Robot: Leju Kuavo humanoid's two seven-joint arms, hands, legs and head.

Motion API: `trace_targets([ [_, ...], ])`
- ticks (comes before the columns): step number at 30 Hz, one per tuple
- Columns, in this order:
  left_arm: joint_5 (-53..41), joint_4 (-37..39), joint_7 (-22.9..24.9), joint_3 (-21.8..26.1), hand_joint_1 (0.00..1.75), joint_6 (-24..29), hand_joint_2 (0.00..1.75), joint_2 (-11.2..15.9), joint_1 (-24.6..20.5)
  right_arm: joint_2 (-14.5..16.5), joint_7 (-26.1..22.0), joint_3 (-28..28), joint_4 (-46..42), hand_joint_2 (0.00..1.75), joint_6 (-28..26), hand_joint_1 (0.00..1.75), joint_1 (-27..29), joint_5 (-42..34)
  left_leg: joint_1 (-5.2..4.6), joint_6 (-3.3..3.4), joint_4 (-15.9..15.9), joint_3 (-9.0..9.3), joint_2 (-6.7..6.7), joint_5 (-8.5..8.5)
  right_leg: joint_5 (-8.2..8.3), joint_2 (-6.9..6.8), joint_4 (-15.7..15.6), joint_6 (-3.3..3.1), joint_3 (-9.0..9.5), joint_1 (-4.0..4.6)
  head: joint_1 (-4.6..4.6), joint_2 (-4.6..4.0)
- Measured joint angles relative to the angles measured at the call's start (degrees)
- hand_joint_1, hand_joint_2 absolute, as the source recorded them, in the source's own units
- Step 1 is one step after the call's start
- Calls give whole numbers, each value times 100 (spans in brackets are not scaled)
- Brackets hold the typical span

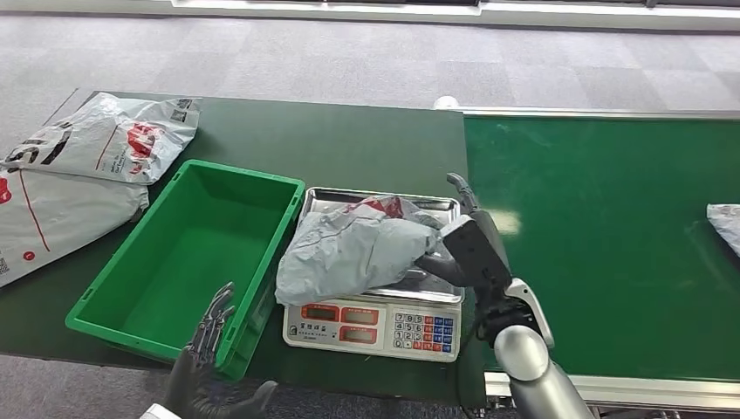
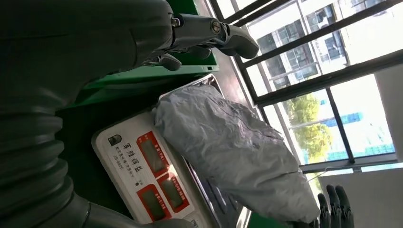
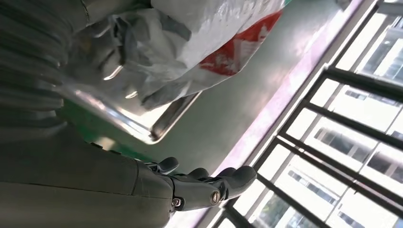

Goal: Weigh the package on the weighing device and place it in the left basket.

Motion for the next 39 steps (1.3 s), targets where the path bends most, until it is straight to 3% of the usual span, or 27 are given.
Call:
trace_targets([
  [6,-775,114,691,-94,0,-32,175,-115,-435,-308,-705,-1387,-192,175,253,0,1229,-408,-7,13,4,-3,-10,-8,-5,-11,-6,10,3,-11,0,0],
  [10,-1309,354,1031,-308,0,148,175,-180,-877,-407,-918,-1875,-194,175,311,0,1807,-606,-7,14,3,-3,-1,-9,-5,1,-5,10,3,-10,0,0],
  [15,-1674,605,1263,-548,0,270,175,-236,-1242,-461,-873,-2087,-247,175,244,0,2181,-720,-7,14,3,4,8,-9,-5,9,-5,11,-2,-10,0,0],
  [20,-2343,1203,1793,-961,0,618,175,-393,-1951,-462,-915,-2113,-285,175,97,0,2516,-1002,-7,14,3,-1,5,-8,-3,4,-4,14,5,-11,1,0],
  [24,-2833,1758,2169,-1303,0,888,175,-576,-2535,-463,-972,-1986,-276,175,-78,0,2584,-1230,-8,15,4,2,13,-8,4,19,-4,21,3,-13,1,0],
  [29,-3056,2128,2315,-1503,0,1027,175,-707,-2860,-463,-1023,-1850,-266,175,-172,0,2605,-1368,-9,15,5,2,14,-8,5,28,-4,22,0,-14,1,0],
  [32,-3351,2350,2468,-1608,0,1142,175,-823,-3038,-430,-1463,-1756,-275,175,-326,0,2601,-1751,-9,15,5,0,14,-8,4,26,-4,22,0,-14,0,0],
  [39,-4224,3084,2859,-1762,0,1101,175,-1302,-3483,-106,-3314,-1514,-717,175,-1136,0,2567,-3239,-9,15,5,0,14,-8,4,27,-3,23,1,-14,2,0],
])
